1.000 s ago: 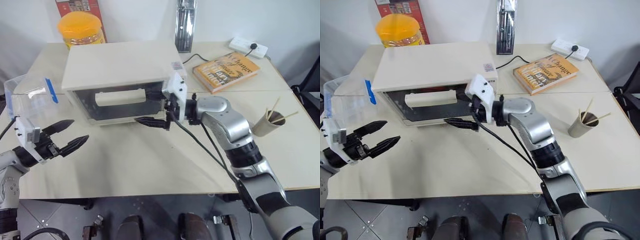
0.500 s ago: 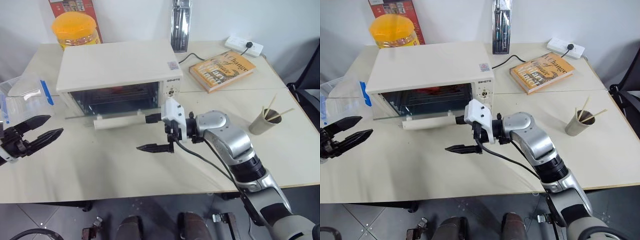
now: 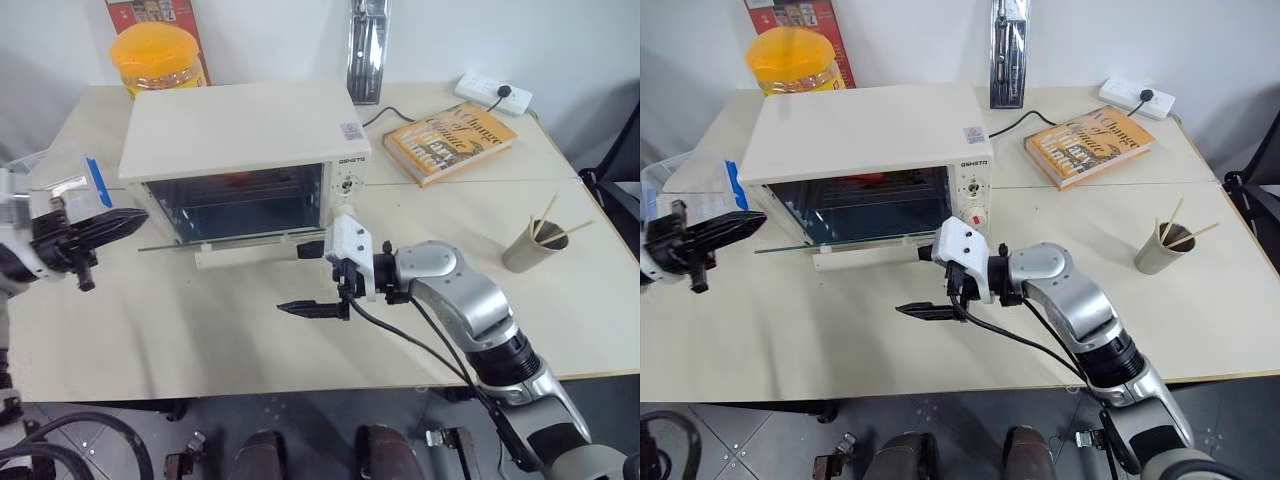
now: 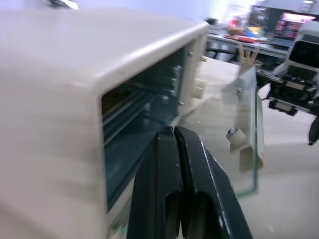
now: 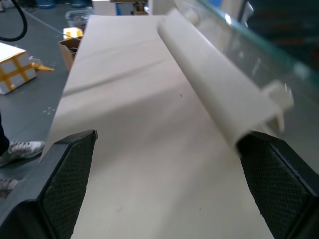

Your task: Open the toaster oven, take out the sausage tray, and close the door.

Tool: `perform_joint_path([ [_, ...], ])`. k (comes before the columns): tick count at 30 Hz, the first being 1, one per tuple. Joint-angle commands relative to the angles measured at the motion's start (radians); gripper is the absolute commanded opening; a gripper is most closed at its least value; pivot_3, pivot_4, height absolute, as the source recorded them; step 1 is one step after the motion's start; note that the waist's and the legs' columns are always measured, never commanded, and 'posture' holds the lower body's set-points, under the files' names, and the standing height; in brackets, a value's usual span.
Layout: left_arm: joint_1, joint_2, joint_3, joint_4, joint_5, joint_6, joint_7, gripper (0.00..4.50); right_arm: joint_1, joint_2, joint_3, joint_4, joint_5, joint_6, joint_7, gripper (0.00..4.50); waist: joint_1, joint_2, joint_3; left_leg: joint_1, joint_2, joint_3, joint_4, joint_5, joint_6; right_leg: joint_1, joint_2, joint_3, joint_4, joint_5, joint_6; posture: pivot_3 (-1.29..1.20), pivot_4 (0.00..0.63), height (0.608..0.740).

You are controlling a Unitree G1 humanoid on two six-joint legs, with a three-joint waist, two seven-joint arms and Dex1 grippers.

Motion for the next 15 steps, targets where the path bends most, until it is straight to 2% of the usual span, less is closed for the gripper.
perform_joint_path([
  [1,-0.045,-0.017,-0.062,0.046,0.059,-0.046,-0.032,0.02,0.025,-0.021,-0.030,-0.072,0.003,0.033,-0.037,4.50,-0.001,0.000,0.000,0.000,0.000,0.000,0.000,0.000,0.000,0.000,0.000,0.000,0.000,0.000,0.000,0.00,0.150,0.740],
  [5,-0.078,-0.043,-0.112,0.072,0.086,-0.057,-0.068,0.02,0.069,-0.054,-0.046,-0.109,0.007,0.068,-0.067,4.50,0.002,-0.001,0.000,0.000,0.000,0.000,0.000,0.000,0.000,0.000,0.000,0.000,0.000,0.000,0.000,0.00,0.150,0.740],
  [9,-0.107,-0.064,-0.166,0.069,0.117,-0.054,-0.088,0.02,0.149,-0.150,-0.068,-0.182,0.019,0.125,-0.062,4.50,0.003,-0.001,0.000,0.000,0.000,0.000,0.000,0.000,0.000,0.000,0.000,0.000,0.000,0.000,0.000,0.00,0.150,0.740],
  [15,-0.106,-0.058,-0.251,0.077,0.203,-0.082,-0.126,0.02,0.271,-0.407,-0.174,-0.346,0.067,0.230,-0.006,4.50,0.010,-0.002,0.000,-0.001,0.000,0.001,0.001,-0.001,0.001,0.001,0.000,0.000,-0.002,0.000,0.000,0.00,0.150,0.740],
])
